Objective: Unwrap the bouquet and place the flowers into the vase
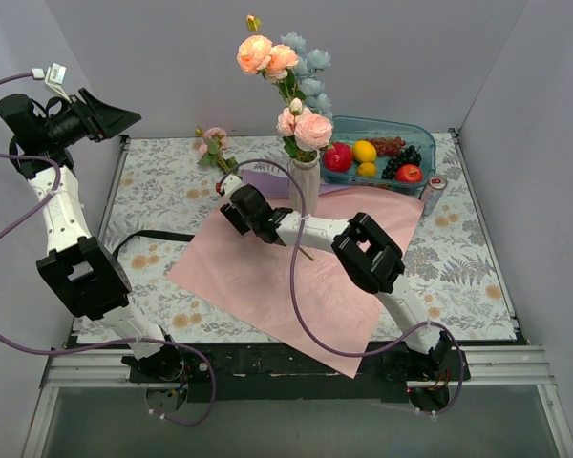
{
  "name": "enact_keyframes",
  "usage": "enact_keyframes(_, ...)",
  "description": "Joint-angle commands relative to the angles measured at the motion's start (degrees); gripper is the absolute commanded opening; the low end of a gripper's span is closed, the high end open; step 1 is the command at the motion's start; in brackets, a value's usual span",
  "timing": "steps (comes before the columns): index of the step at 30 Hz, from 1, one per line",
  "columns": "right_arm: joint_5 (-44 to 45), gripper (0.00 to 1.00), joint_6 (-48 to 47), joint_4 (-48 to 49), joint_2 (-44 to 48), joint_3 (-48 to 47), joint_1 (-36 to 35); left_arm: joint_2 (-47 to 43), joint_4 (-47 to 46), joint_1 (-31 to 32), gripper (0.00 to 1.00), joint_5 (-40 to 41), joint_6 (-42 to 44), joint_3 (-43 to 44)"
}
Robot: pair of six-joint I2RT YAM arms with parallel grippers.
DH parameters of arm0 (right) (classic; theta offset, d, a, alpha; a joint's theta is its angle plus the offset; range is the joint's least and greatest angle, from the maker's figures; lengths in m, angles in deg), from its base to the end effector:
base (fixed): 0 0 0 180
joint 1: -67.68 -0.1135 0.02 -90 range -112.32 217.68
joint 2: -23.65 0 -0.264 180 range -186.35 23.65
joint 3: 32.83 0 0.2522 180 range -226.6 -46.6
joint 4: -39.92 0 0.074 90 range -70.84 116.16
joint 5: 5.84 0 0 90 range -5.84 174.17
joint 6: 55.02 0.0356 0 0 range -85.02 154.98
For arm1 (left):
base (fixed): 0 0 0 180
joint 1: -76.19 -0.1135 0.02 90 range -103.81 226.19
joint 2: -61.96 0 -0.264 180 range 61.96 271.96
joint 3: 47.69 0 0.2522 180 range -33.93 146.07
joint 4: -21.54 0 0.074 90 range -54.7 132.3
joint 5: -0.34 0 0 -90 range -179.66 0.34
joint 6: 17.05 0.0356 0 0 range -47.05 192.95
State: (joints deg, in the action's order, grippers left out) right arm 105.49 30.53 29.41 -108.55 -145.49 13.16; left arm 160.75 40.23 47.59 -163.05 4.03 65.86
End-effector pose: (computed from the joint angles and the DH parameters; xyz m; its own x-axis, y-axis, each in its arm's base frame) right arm 0.3169 0.4223 0.1711 -0.2451 -0.4684 -0.8488 -0.5966 0.7630 -0.2488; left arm 0.3572 0.1559 0.4329 -0.6772 -0.6730 -0.2975 0.1965 0.2243 -0.9545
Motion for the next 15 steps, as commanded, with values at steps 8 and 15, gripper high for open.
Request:
enact_keyframes(8,0.74,0.64,7.07,4.06,-2.35,-4.64,1.87,-3.16,0.52,0.30,0.98,-1.32,2.57,-0.30)
enact_keyframes(15,-0.40,0.68,14.54,2.64,-2.62,-4.38,3.54,-3.07,0.70,0.21,0.98,-1.59,2.92,-0.65)
